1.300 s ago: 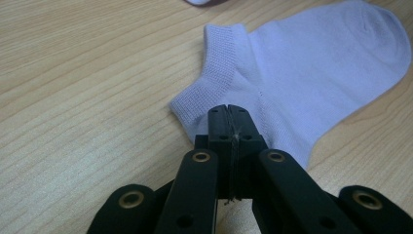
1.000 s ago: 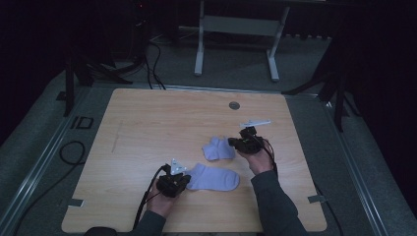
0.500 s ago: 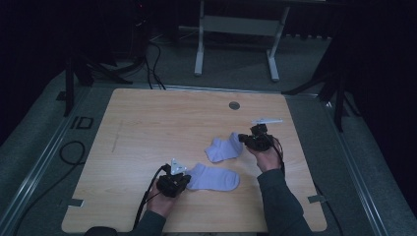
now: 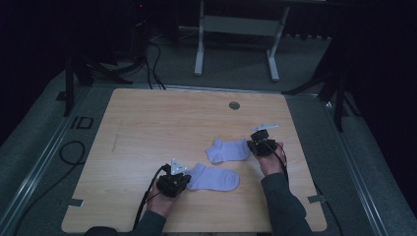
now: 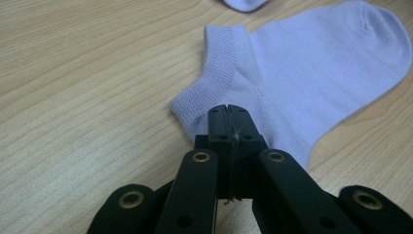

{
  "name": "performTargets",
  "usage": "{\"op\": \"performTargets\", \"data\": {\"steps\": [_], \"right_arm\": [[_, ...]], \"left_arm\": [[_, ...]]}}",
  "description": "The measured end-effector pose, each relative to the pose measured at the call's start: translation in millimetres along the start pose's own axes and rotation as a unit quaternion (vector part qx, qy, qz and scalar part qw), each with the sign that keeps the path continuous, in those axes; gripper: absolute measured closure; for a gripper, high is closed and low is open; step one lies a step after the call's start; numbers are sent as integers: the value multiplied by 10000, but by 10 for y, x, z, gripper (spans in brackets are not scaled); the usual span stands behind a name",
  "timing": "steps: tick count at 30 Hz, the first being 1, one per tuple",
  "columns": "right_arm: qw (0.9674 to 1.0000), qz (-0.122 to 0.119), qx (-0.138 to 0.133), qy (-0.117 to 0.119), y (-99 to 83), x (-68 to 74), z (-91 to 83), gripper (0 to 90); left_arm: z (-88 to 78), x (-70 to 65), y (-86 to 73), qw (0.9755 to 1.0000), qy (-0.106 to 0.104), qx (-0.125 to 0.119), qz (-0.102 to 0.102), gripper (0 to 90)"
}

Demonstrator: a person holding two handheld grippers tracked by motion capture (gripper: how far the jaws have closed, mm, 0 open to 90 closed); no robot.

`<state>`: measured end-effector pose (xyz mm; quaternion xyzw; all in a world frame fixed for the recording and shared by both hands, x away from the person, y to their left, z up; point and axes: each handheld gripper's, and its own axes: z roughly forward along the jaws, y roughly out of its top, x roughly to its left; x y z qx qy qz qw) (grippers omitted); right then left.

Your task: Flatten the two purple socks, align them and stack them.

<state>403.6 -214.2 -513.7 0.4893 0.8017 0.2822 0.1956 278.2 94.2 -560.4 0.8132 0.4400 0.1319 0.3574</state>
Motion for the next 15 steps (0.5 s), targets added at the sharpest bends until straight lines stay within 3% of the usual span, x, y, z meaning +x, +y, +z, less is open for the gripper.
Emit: {"op": "performTargets", "data": {"steps": [4,6,8,15], "right_arm": [[9999,-55,128,23,-39,-7,-2,877],[9995,-207,228,37,-66,6,-39,790],[9996,-219,192,-14,-73,6,-67,709],[9995,-316,87,-49,-34,-7,-130,610]], "left_arm": [[1,2,-1,10000,-11,-6,-10,892],[1,3,-1,10000,-13,-9,-12,892],[2,1,0,10000,-9,-10,-11,892],[2,2,0,10000,-13,-9,-10,891]]}}
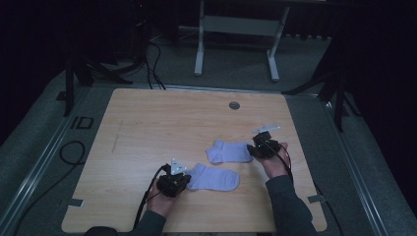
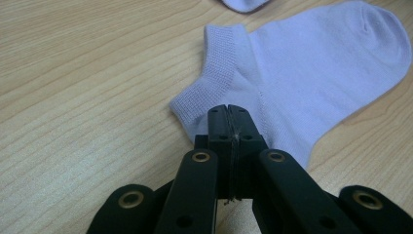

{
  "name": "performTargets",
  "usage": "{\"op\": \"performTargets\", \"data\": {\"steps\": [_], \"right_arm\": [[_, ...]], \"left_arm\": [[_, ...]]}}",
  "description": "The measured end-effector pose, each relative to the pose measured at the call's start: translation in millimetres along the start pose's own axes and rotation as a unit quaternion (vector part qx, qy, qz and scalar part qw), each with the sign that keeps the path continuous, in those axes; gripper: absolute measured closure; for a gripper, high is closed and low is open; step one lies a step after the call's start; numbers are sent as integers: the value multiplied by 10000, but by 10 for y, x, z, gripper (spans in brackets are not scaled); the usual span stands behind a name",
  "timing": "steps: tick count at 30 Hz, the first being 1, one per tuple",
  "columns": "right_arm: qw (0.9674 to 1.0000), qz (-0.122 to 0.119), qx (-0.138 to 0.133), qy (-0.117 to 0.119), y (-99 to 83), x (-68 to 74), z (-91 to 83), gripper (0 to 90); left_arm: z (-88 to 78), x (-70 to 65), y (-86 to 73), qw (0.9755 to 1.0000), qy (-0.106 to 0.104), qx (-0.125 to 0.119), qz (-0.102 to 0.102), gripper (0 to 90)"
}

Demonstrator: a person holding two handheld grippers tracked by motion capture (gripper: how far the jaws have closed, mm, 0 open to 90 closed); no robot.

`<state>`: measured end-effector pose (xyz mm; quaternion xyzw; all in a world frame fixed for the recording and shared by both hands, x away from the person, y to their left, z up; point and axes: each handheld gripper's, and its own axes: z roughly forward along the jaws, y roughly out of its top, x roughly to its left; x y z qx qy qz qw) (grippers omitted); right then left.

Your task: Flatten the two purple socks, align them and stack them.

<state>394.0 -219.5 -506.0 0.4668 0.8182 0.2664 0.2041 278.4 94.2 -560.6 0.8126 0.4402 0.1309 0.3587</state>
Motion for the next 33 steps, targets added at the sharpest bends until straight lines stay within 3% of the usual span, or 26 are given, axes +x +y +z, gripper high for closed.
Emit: {"op": "performTargets", "data": {"steps": [1,2,5,11,22,26,30,33], "right_arm": [[10000,-33,-36,40,8,3,-2,597],[9993,-227,-131,264,26,49,3,573],[9976,-572,-136,375,39,135,56,556],[9928,-1001,-149,647,80,322,167,539],[9845,-1526,42,869,179,621,356,512],[9812,-1735,112,835,200,720,411,506],[9771,-1947,169,845,214,790,466,503],[9760,-1977,240,879,214,811,533,499]], "left_arm": [[1,1,0,10000,-5,-2,3,891],[1,1,0,10000,-4,-2,3,891],[1,1,1,10000,-6,-1,5,891],[1,2,1,10000,-6,1,6,891],[1,1,2,10000,-12,4,4,888],[0,1,2,10000,-13,8,6,888],[1,2,2,10000,-17,5,5,888],[3,2,3,10000,-18,3,5,888]]}}
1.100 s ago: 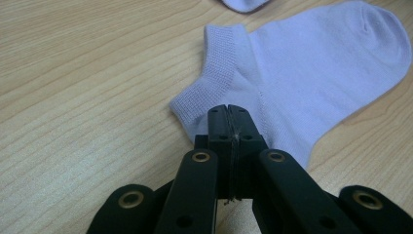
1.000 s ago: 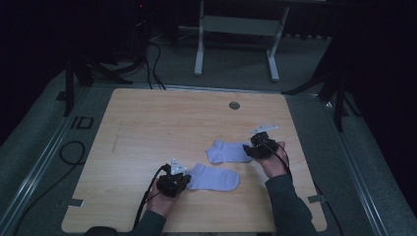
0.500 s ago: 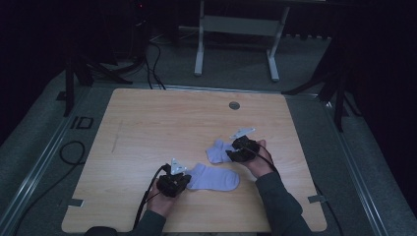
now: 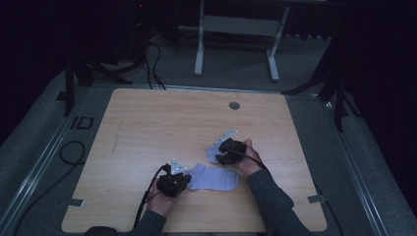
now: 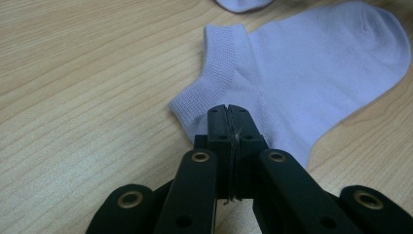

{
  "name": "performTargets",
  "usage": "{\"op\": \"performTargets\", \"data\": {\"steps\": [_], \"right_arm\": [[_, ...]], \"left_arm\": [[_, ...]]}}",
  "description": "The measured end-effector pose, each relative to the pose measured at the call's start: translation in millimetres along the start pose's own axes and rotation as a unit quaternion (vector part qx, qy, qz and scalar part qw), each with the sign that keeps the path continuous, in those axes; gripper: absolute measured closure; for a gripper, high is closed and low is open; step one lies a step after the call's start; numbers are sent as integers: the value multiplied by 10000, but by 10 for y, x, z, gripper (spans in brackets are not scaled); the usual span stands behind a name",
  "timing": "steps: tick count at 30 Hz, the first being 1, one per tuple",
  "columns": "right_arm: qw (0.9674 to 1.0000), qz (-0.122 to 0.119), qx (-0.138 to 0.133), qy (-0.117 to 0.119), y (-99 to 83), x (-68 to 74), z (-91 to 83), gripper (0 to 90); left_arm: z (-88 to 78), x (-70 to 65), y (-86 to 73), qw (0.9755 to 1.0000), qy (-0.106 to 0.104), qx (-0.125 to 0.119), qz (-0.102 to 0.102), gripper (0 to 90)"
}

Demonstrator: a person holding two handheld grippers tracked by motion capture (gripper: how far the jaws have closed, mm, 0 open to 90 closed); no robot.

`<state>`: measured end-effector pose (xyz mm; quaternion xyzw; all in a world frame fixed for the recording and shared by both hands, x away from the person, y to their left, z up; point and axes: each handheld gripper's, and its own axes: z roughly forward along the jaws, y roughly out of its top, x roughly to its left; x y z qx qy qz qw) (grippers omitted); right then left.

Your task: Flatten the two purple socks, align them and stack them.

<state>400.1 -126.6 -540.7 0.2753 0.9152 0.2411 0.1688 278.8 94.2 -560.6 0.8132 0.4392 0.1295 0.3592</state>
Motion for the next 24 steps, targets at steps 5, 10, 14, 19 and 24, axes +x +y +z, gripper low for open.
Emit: {"op": "performTargets", "data": {"steps": [5,10,14,19,24], "right_arm": [[9999,108,-53,76,17,-39,38,456],[9966,594,-15,571,26,-148,94,404],[9961,697,62,536,54,-143,103,405],[9956,787,172,483,95,-126,105,449],[9956,800,153,473,115,-95,96,597]], "left_arm": [[3,0,1,10000,-5,-7,-6,888],[4,0,1,10000,-2,-10,1,888],[4,-1,2,10000,1,-6,2,888],[4,-4,1,10000,4,-9,4,887],[4,-4,0,10000,0,-10,-1,886]]}}
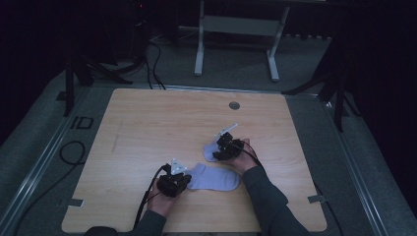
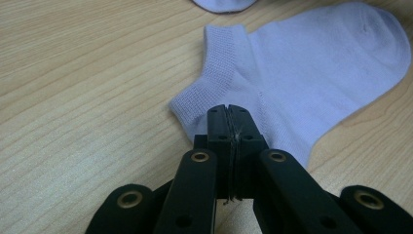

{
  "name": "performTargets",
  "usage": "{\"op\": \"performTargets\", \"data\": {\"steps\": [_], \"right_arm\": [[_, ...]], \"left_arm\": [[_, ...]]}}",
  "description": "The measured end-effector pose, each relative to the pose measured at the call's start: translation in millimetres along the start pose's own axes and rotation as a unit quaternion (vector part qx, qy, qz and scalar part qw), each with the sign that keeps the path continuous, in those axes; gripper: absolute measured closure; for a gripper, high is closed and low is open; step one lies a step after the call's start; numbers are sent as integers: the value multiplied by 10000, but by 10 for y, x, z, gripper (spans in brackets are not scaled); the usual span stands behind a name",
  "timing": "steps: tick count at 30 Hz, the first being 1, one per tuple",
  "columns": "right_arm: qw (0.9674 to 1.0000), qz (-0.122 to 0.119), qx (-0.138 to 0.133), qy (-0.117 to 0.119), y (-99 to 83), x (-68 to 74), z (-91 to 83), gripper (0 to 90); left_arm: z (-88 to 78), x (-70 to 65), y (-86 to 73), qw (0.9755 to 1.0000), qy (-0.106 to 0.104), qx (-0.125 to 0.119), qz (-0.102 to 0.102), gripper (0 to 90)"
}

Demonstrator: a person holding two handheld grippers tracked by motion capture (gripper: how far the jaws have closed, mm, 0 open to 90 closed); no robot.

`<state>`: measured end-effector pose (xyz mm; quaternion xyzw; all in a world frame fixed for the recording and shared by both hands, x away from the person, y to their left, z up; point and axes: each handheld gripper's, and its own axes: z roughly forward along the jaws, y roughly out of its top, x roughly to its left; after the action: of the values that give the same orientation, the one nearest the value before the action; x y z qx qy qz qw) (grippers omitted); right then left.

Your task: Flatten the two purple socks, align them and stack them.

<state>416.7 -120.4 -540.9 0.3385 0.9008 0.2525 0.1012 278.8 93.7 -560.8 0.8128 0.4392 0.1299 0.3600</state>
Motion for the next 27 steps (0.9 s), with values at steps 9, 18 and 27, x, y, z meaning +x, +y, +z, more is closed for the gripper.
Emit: {"op": "performTargets", "data": {"steps": [9,18,27], "right_arm": [[9995,201,-197,138,-28,-22,2,867],[9958,544,-629,374,-128,-80,-149,867],[9900,626,-1158,502,-184,-75,-526,866]], "left_arm": [[-1,0,0,10000,-9,1,2,880],[1,-3,-2,10000,1,-15,8,879],[2,-5,-3,10000,9,-19,6,879]]}}
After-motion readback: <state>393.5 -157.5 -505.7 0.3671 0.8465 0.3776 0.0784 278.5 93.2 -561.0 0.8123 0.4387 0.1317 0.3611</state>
